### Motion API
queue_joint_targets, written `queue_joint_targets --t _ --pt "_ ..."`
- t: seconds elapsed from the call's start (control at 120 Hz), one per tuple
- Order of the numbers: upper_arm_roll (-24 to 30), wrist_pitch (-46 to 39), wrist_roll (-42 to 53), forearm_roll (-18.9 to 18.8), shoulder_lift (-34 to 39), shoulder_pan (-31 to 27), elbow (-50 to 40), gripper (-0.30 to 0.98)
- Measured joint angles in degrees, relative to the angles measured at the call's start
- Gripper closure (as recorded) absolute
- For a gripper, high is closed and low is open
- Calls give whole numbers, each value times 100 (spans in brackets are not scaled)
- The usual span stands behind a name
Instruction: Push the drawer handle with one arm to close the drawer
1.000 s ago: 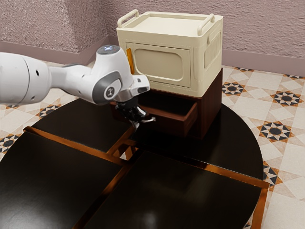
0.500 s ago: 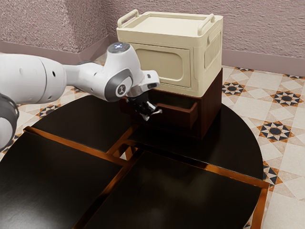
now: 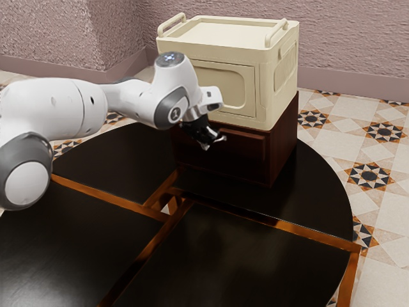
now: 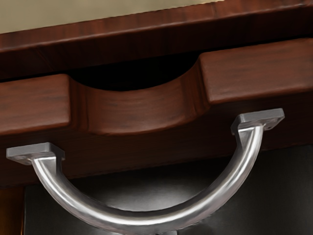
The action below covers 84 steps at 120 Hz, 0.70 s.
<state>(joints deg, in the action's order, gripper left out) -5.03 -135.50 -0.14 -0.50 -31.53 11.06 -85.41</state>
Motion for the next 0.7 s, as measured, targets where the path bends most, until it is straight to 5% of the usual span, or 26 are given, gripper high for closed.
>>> queue_joint_targets --t 0.525,0.608,0.7 --pt "225 25 153 -1 -363 -212 426 79" --pt "120 101 141 120 1063 14 -1091 79" --pt "87 836 102 179 3179 223 -2039 60"
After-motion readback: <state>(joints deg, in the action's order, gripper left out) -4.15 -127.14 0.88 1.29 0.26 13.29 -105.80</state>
